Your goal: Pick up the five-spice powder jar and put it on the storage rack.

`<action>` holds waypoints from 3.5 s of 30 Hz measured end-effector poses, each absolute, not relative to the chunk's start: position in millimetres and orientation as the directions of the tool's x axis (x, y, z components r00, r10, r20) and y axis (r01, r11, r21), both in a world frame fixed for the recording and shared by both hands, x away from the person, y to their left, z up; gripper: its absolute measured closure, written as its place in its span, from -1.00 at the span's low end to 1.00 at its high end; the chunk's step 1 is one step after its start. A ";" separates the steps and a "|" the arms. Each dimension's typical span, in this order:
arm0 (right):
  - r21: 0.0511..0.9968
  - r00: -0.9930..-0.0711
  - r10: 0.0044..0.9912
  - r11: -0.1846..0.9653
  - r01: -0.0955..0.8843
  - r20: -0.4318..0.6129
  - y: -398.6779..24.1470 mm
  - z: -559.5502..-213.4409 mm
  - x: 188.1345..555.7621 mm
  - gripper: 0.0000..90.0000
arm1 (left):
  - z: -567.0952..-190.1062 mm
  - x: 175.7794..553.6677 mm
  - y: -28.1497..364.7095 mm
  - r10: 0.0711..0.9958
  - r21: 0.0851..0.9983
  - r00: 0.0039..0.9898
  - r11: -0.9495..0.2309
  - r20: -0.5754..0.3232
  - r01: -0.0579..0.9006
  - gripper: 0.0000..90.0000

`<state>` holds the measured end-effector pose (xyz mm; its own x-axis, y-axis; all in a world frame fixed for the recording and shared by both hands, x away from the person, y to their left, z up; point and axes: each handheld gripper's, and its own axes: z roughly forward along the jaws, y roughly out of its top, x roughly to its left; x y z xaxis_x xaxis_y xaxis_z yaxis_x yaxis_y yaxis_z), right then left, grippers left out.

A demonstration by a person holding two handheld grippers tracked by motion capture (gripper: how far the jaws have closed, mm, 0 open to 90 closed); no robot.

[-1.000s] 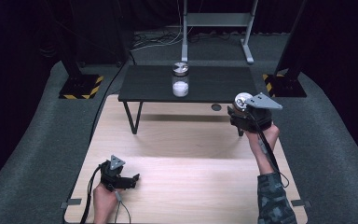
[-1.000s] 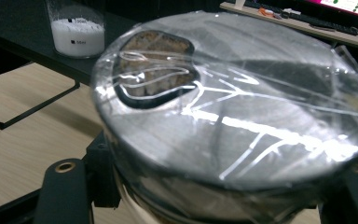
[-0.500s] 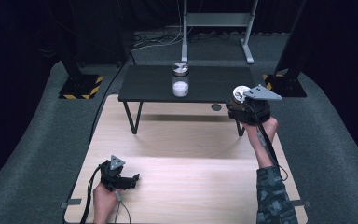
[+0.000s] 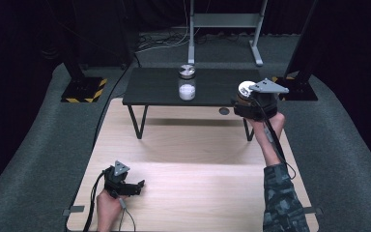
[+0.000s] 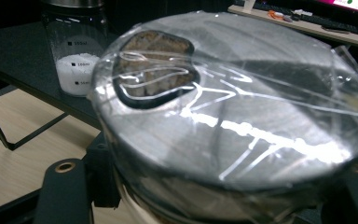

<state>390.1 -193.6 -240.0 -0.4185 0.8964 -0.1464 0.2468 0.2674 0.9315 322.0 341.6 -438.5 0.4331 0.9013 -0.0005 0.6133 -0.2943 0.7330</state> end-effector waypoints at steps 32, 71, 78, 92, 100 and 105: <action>0.912 -0.422 0.897 0.273 0.304 -0.128 -169.5 -219.9 437.9 -0.34 | -438.4 322.2 342.0 0.898 0.732 0.441 -0.299 -0.002 0.612 -0.99; 0.887 -0.475 0.878 0.267 0.376 -0.063 -142.9 -216.0 486.6 -0.35 | -438.7 322.1 342.5 0.896 0.734 0.444 -0.300 -0.002 0.609 -0.98; 0.881 -0.476 0.877 0.277 0.383 -0.068 -135.6 -216.3 491.7 -0.35 | -438.7 322.1 342.5 0.896 0.734 0.444 -0.301 -0.002 0.609 -0.97; 0.880 -0.483 0.873 0.278 0.386 -0.064 -131.0 -219.4 499.1 -0.35 | -438.8 322.1 342.5 0.896 0.734 0.444 -0.300 -0.002 0.609 -0.98; 0.879 -0.483 0.873 0.279 0.386 -0.065 -129.3 -220.9 502.4 -0.35 | -438.8 322.1 342.5 0.896 0.734 0.444 -0.300 -0.002 0.609 -0.97; 0.879 -0.489 0.870 0.278 0.386 -0.060 -128.6 -223.0 504.6 -0.35 | -438.8 322.1 342.5 0.896 0.734 0.444 -0.300 -0.002 0.609 -0.97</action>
